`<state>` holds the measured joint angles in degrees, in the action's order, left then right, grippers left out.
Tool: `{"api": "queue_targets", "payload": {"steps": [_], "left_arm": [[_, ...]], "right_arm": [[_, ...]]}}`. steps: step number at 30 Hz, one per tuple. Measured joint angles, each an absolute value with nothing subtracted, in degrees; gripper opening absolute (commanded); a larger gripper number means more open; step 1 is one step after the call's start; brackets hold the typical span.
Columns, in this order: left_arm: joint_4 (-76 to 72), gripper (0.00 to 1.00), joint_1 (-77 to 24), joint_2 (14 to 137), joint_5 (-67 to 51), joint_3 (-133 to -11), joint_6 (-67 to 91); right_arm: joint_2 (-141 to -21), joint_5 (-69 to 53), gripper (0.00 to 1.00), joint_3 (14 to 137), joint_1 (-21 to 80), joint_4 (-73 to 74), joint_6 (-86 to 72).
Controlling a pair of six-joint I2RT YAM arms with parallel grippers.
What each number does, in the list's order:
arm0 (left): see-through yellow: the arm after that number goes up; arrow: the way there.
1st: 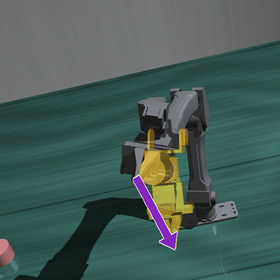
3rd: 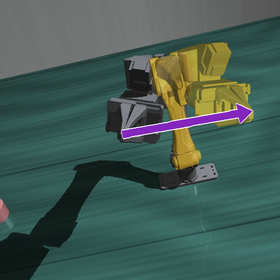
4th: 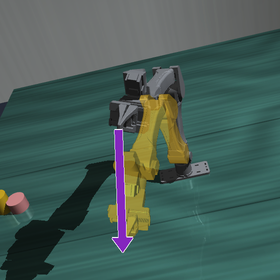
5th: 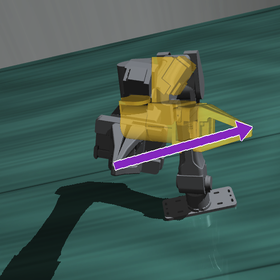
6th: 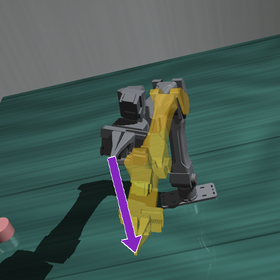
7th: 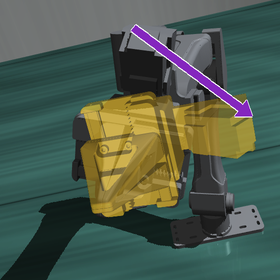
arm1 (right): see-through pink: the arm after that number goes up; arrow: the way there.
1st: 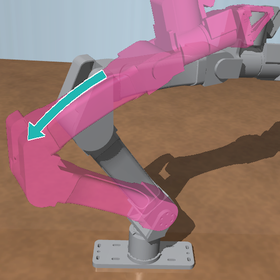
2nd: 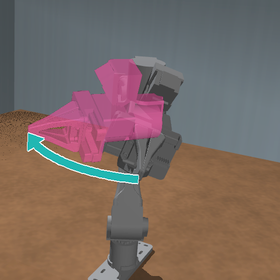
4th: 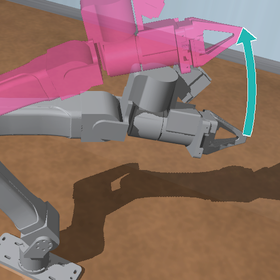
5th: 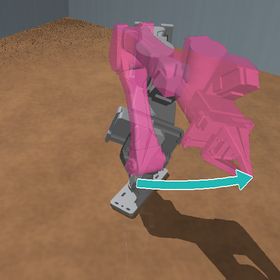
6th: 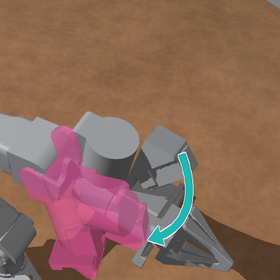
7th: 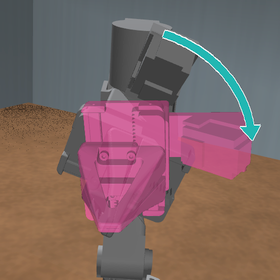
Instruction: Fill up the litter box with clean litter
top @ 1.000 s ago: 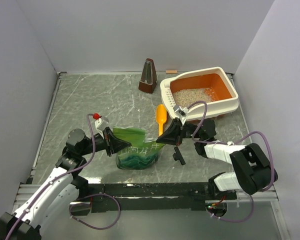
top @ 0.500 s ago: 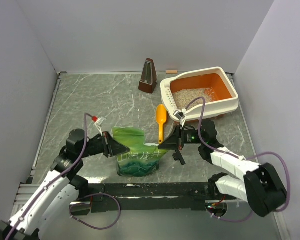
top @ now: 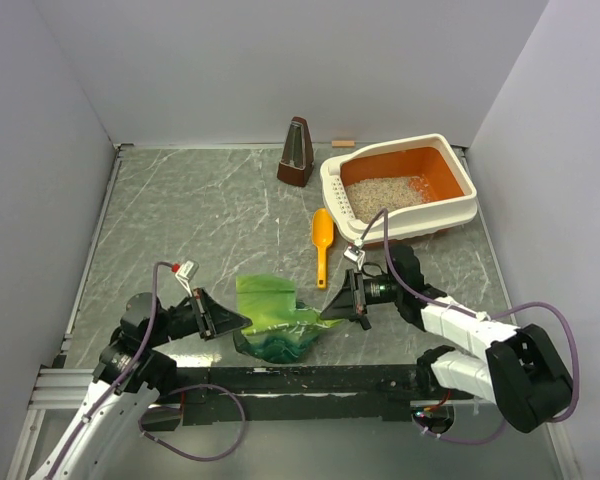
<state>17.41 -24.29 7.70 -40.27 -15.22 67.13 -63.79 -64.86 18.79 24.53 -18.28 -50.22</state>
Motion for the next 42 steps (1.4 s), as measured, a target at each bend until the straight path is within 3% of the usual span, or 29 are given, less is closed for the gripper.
{"api": "queue_targets", "payload": {"steps": [5, 8, 11, 18, 27, 33, 42], "left_arm": [[19.0, 0.01, -24.2, 8.9, -41.2, -15.2, 66.9], [19.4, 0.01, -24.0, 9.6, -41.6, -15.2, 66.7], [20.0, 0.01, -23.7, 10.0, -41.8, -15.5, 66.4], [22.9, 0.01, -23.5, 10.1, -41.5, -16.6, 65.1], [30.1, 0.01, -23.5, 12.3, -37.8, -21.9, 61.5], [32.5, 0.01, -23.5, 12.3, -36.3, -22.4, 60.7], [33.6, 0.01, -23.5, 12.3, -35.5, -22.6, 60.4]], "right_arm": [[-61.5, -64.2, 0.02, 19.1, 25.0, -13.1, -48.8], [-59.0, -63.2, 0.34, 20.9, 25.3, -7.1, -45.6], [-55.7, -59.2, 0.50, 24.6, 25.1, 3.1, -39.1], [-49.8, -45.1, 0.49, 37.1, 27.0, 18.1, -25.4], [-50.6, -28.6, 0.52, 54.6, 49.5, 27.9, -5.5], [-51.5, -24.2, 0.56, 55.0, 62.1, 32.7, 6.9], [-53.1, -20.1, 0.57, 53.2, 68.9, 33.2, 18.0]]}}
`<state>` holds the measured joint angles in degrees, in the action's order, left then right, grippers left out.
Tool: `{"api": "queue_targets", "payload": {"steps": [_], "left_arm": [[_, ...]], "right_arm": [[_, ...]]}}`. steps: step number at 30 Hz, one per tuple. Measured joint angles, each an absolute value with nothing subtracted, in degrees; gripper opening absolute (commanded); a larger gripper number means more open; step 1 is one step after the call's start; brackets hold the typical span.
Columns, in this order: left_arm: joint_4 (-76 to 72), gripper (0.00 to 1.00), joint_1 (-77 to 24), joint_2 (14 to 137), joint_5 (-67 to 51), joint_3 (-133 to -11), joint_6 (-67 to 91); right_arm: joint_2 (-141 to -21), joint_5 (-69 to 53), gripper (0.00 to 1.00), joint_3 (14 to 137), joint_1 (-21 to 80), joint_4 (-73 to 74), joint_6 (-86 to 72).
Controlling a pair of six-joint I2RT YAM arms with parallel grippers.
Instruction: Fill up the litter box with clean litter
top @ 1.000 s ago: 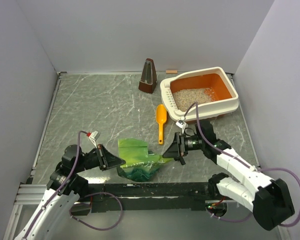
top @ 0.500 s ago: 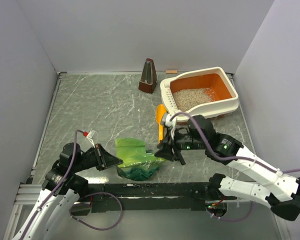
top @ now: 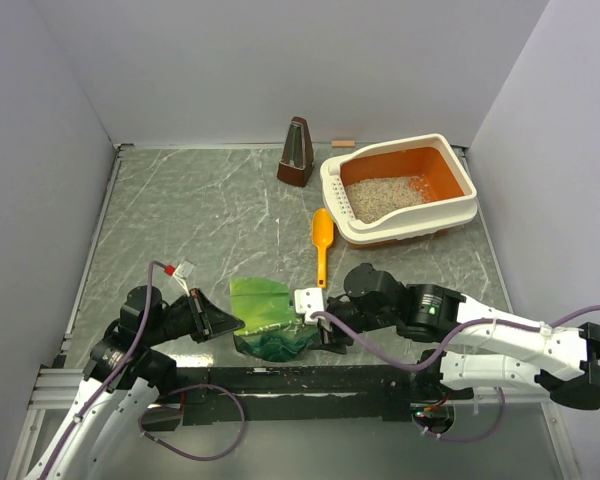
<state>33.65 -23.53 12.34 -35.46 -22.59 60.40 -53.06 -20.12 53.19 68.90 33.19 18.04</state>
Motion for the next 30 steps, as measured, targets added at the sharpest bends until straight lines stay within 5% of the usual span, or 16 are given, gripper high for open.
{"api": "queue_targets", "payload": {"steps": [30], "left_arm": [[35.2, 0.01, -23.5, 14.9, -34.5, -24.5, 59.0]], "right_arm": [[-57.6, -12.9, 0.57, 48.0, 70.0, 22.5, 24.9]]}}
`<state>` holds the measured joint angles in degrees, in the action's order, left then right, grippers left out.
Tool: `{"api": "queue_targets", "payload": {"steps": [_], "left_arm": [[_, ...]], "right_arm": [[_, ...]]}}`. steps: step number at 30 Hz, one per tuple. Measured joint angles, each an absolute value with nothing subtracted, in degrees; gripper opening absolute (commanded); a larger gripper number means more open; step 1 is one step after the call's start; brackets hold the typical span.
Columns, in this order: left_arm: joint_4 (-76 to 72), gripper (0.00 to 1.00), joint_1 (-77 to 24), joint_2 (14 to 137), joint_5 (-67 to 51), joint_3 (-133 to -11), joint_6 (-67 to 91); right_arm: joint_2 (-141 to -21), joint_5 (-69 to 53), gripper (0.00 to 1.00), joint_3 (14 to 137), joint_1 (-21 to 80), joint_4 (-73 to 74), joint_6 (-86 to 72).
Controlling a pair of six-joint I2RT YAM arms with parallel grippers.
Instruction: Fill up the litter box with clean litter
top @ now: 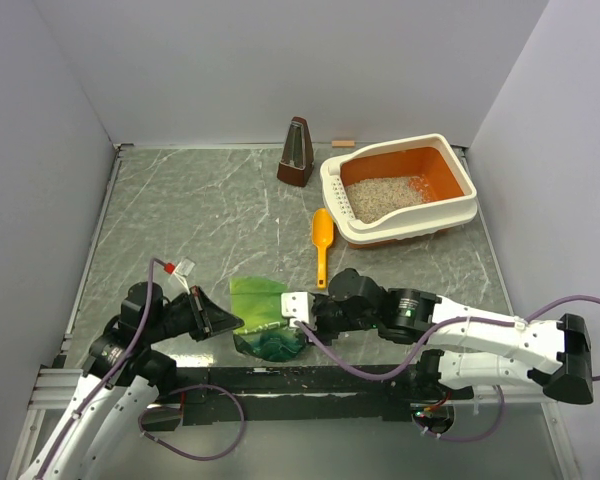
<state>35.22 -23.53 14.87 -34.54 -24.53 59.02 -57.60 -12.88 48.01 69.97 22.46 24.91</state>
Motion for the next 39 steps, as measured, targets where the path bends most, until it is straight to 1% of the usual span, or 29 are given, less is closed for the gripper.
{"api": "queue_targets", "payload": {"steps": [2, 6, 10, 11, 12, 13, 14, 16, 17, 19, 20, 23, 24, 25, 31, 35, 39], "left_arm": [[35.4, 0.01, -23.5, 15.1, -34.4, -24.9, 58.9], [35.5, 0.01, -23.6, 16.1, -34.2, -25.6, 58.1], [36.4, 0.01, -23.6, 17.5, -34.2, -26.3, 57.1], [36.5, 0.01, -23.6, 17.7, -34.2, -26.6, 56.6], [36.7, 0.01, -23.6, 18.0, -34.2, -27.0, 56.2], [36.9, 0.01, -23.6, 18.4, -34.2, -27.5, 55.5], [37.5, 0.01, -23.6, 18.9, -34.2, -28.4, 54.6], [38.7, 0.09, -23.6, 20.1, -33.7, -30.3, 52.5], [39.4, 0.18, -23.6, 21.1, -33.4, -31.6, 51.1], [42.3, 0.24, -23.6, 23.9, -31.5, -36.5, 46.9], [43.0, 0.30, -23.8, 24.8, -30.5, -39.1, 45.1], [41.8, 0.44, -24.9, 25.8, -30.1, -46.3, 39.1], [40.5, 0.47, -25.2, 25.6, -31.0, -48.0, 36.7], [39.4, 0.49, -25.3, 25.6, -32.4, -48.8, 35.0], [35.4, 0.52, -25.6, 28.5, -42.0, -48.0, 25.5], [35.4, 0.53, -25.8, 35.0, -44.1, -47.8, 21.5], [36.1, 0.54, -28.0, 39.7, -42.8, -49.1, 18.2]], "right_arm": [[-58.0, -12.9, 0.55, 46.9, 70.0, 21.5, 24.7], [-58.8, -12.8, 0.48, 44.6, 69.8, 18.6, 23.8], [-59.2, -12.7, 0.35, 43.5, 69.2, 16.4, 22.8], [-59.3, -12.7, 0.29, 43.3, 69.0, 16.1, 22.5], [-59.4, -12.8, 0.22, 43.2, 68.8, 15.8, 22.2], [-59.4, -12.9, 0.09, 43.0, 68.7, 15.6, 22.1], [-59.5, -13.1, 0.00, 43.0, 68.5, 15.6, 21.8], [-59.7, -13.3, 0.00, 43.1, 68.2, 15.3, 21.6], [-59.9, -13.5, 0.00, 43.1, 68.2, 15.1, 21.3], [-60.4, -14.4, 0.00, 43.7, 67.8, 16.1, 21.1], [-60.6, -15.0, 0.00, 44.1, 67.4, 17.1, 20.9], [-61.7, -16.8, 0.00, 45.5, 66.0, 20.0, 20.6], [-62.0, -17.6, 0.00, 46.2, 65.5, 21.1, 20.6], [-62.3, -18.3, 0.00, 47.0, 65.0, 22.1, 20.6], [-63.6, -21.7, 0.00, 50.7, 62.2, 27.9, 20.6], [-63.4, -24.4, 0.00, 51.1, 59.7, 30.1, 20.6], [-62.8, -26.3, 0.00, 51.1, 58.2, 31.2, 20.6]]}}
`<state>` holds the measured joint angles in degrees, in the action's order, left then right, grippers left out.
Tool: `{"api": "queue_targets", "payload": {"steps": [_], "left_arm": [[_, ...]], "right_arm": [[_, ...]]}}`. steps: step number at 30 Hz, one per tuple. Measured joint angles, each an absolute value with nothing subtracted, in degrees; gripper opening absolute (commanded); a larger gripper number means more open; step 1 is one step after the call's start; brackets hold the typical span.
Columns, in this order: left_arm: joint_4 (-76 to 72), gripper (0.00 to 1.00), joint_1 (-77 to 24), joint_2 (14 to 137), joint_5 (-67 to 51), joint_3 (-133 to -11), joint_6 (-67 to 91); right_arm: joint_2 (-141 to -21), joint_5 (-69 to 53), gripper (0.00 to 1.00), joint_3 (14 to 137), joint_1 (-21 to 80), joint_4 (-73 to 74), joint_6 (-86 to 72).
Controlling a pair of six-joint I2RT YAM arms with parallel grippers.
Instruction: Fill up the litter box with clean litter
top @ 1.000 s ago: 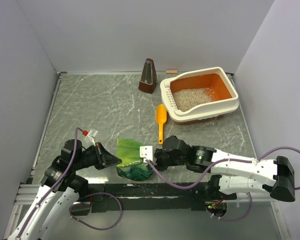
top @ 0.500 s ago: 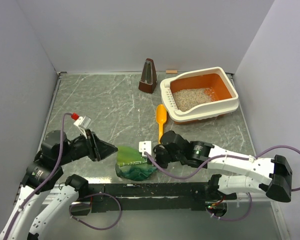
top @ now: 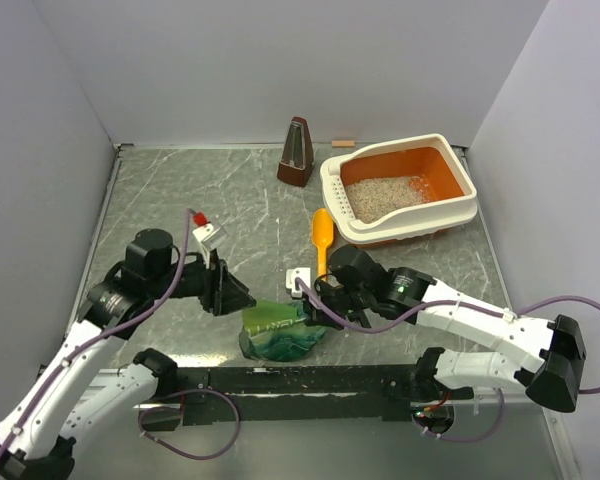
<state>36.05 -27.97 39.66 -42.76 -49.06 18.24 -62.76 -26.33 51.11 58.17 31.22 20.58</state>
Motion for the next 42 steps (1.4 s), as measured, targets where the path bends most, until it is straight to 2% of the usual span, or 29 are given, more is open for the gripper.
{"api": "queue_targets", "payload": {"steps": [5, 12, 17, 36, 37, 39, 40, 41, 42], "left_arm": [[34.9, 0.56, -36.3, 46.3, -34.5, -54.7, 12.6], [29.3, 0.62, -49.4, 48.9, -23.5, -49.7, 2.0], [27.0, 0.68, -51.6, 48.9, -20.4, -46.3, -2.4], [19.5, 0.70, -56.9, 51.3, -20.3, -41.7, -4.7], [19.0, 0.69, -57.0, 52.1, -20.4, -41.4, -4.7], [18.5, 0.56, -57.2, 53.6, -20.8, -40.5, -4.6], [18.5, 0.41, -57.2, 54.3, -21.1, -40.1, -4.4], [18.5, 0.20, -57.2, 54.8, -21.3, -39.7, -4.3], [18.5, 0.03, -57.2, 55.1, -21.6, -39.5, -3.8]], "right_arm": [[-62.5, -28.9, 0.00, 51.1, 55.2, 32.3, 19.4], [-62.6, -31.3, 0.00, 51.1, 50.7, 33.5, 17.3], [-62.6, -31.8, 0.00, 51.1, 50.1, 33.7, 16.5], [-62.6, -32.2, 0.00, 51.0, 50.0, 33.5, 15.9], [-62.6, -32.2, 0.00, 51.0, 50.0, 33.4, 15.9], [-62.6, -32.1, 0.00, 51.0, 50.0, 33.3, 15.9], [-62.6, -32.1, 0.00, 50.9, 49.8, 33.5, 15.9], [-62.6, -31.9, 0.00, 50.7, 49.6, 33.5, 15.8], [-62.6, -31.9, 0.00, 50.5, 49.5, 33.5, 15.7]]}}
